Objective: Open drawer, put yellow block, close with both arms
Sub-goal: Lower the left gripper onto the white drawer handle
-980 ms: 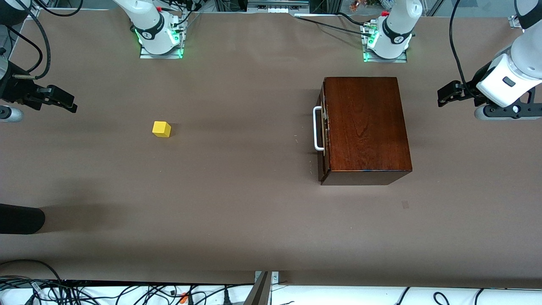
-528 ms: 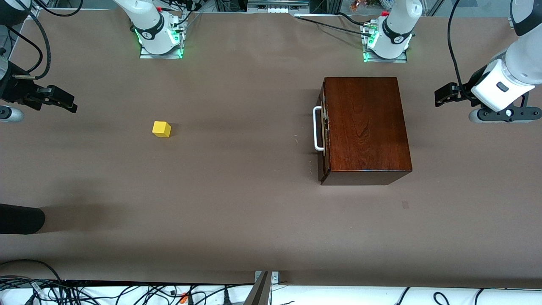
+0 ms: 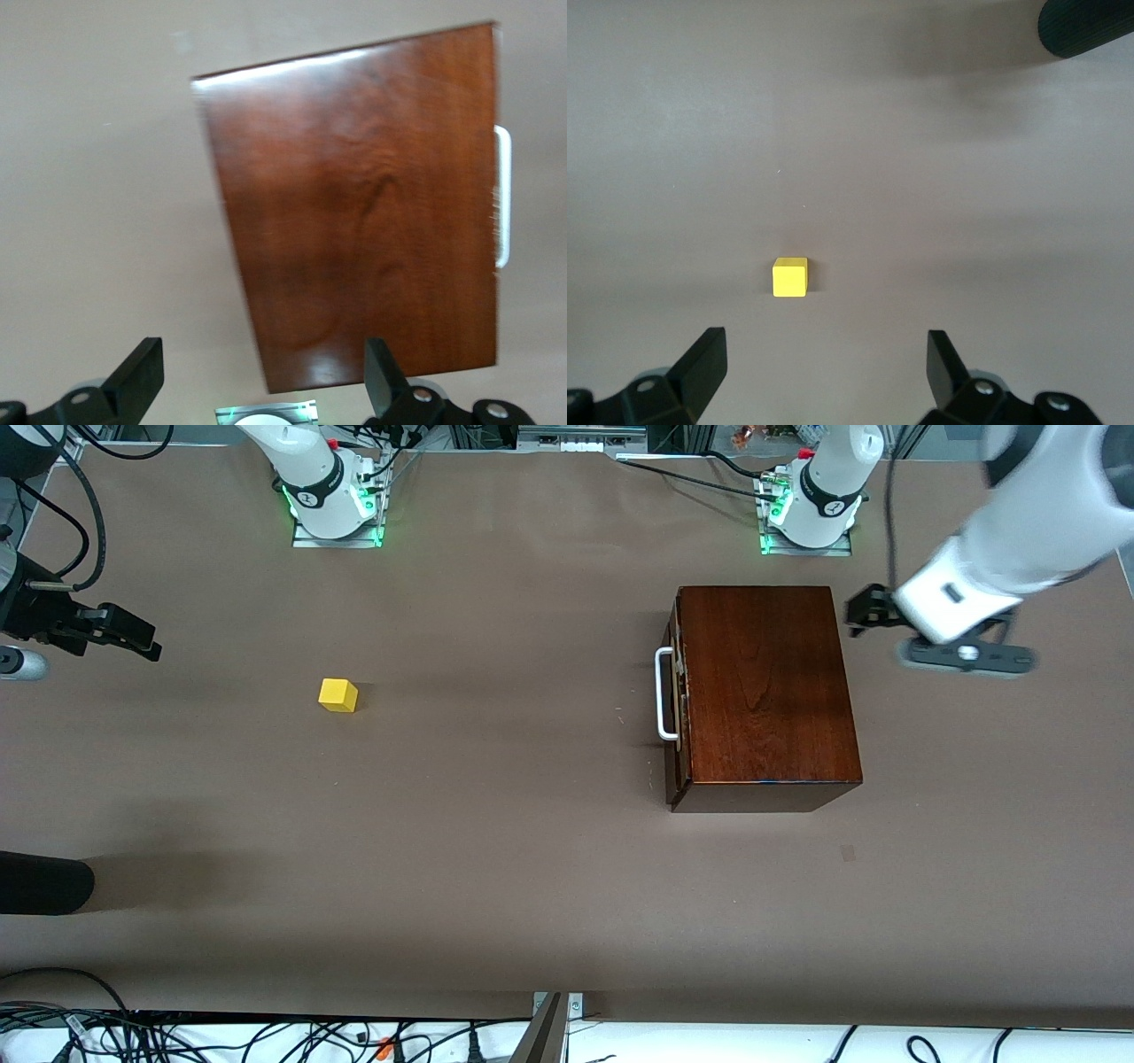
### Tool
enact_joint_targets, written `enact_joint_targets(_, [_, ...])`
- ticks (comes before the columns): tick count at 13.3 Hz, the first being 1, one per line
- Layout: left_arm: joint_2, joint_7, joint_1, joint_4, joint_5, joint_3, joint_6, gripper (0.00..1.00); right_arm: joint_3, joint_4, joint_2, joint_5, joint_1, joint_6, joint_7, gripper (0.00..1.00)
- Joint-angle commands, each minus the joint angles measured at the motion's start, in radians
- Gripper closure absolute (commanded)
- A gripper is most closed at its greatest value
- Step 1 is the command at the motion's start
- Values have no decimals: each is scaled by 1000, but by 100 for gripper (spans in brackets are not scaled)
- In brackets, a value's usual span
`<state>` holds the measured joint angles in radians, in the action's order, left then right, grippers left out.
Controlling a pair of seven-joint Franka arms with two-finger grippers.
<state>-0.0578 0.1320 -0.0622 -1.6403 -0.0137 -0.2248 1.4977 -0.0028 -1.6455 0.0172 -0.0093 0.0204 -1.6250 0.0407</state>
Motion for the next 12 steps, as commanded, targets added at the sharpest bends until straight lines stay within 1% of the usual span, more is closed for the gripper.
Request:
enact_joint_targets(1, [-83, 107, 1, 56, 11, -112, 9, 0, 11, 21, 0, -8, 13, 8, -1, 0])
enact_joint_targets(3, [-121, 194, -11, 54, -3, -207, 64, 0, 14, 21, -2, -11, 13, 10, -4, 0])
enact_joint_targets(4, [-146, 225, -33, 54, -3, -231, 102, 0, 15, 21, -2, -11, 13, 11, -1, 0])
enact_joint_targets(6, [-195, 296, -111, 54, -6, -231, 162, 0, 17, 21, -3, -11, 13, 14, 4, 0])
enact_joint_targets(7, [-220, 334, -140, 54, -28, -231, 202, 0, 17, 19, -3, -11, 13, 17, 7, 0])
enact_joint_targets(8, [-241, 380, -174, 54, -70, -231, 234, 0, 18, 19, -2, -9, 13, 19, 8, 0])
enact_joint_targets(10, [-295, 461, -241, 53, -168, -231, 259, 0, 20, 19, -2, -8, 12, 17, 10, 0])
enact_joint_targets(12, [-341, 532, -289, 50, -213, -231, 277, 0, 20, 19, -2, -9, 12, 16, 10, 0])
